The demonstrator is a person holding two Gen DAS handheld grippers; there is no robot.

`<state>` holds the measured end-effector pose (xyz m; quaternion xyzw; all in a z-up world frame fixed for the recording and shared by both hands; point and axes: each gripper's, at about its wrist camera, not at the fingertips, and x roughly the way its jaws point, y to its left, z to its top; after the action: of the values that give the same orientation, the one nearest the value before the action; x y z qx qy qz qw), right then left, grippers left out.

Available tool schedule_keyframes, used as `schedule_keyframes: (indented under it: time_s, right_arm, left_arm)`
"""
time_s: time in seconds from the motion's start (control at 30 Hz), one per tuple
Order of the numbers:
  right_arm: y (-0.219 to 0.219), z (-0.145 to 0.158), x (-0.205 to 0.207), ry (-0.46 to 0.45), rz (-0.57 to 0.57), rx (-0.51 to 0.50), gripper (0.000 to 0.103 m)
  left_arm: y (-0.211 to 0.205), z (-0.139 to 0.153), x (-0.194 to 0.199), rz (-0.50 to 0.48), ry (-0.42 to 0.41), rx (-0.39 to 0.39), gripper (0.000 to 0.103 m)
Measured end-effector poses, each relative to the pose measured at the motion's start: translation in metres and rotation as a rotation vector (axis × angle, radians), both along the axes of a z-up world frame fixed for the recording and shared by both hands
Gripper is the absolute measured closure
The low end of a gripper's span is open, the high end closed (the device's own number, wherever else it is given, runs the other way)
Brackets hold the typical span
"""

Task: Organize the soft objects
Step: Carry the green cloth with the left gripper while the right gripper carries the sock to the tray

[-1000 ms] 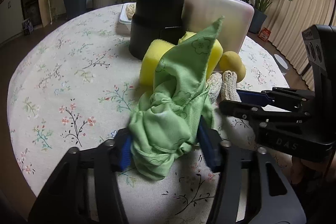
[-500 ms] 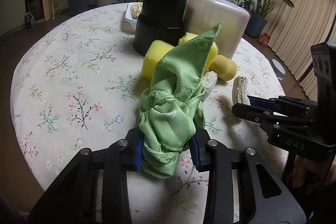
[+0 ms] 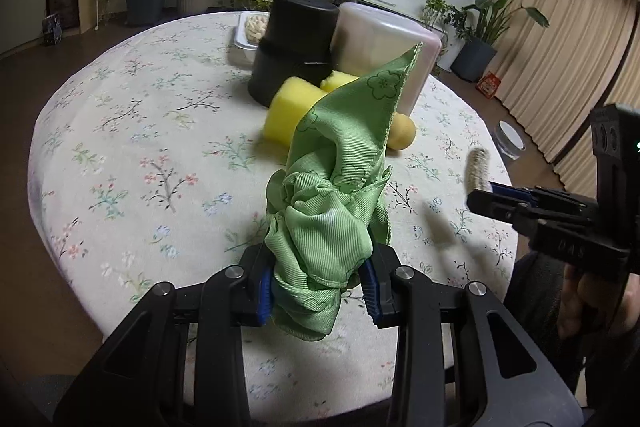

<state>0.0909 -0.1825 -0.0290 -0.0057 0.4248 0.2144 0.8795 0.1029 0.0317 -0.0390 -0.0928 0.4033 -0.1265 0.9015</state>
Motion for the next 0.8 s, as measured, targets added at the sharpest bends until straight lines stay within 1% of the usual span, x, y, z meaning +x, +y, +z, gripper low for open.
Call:
schedule_keyframes:
  time_s: [0.23,0.37,0.47,0.63,0.8]
  right_arm:
    - [-0.034,0.008,0.003,-0.006,-0.072,0.003,0.074]
    - [-0.059,0.016,0.008,-0.016,-0.124,0.004,0.074]
    - [-0.076,0.02,0.017,-0.023,-0.159,-0.009,0.074]
    - [-0.111,0.028,0.036,-0.037,-0.224,-0.043,0.074]
    - [-0.148,0.042,0.065,-0.06,-0.292,-0.083,0.074]
  left_arm:
    - [0.028,0.013,0.002,0.054,-0.019,0.009,0.071]
    - [0.051,0.02,0.012,0.091,-0.023,0.012,0.071]
    - [0.064,0.027,0.02,0.111,-0.03,0.028,0.071]
    - [0.084,0.041,0.04,0.131,-0.046,0.055,0.071]
    - [0.107,0.061,0.076,0.141,-0.063,0.101,0.071]
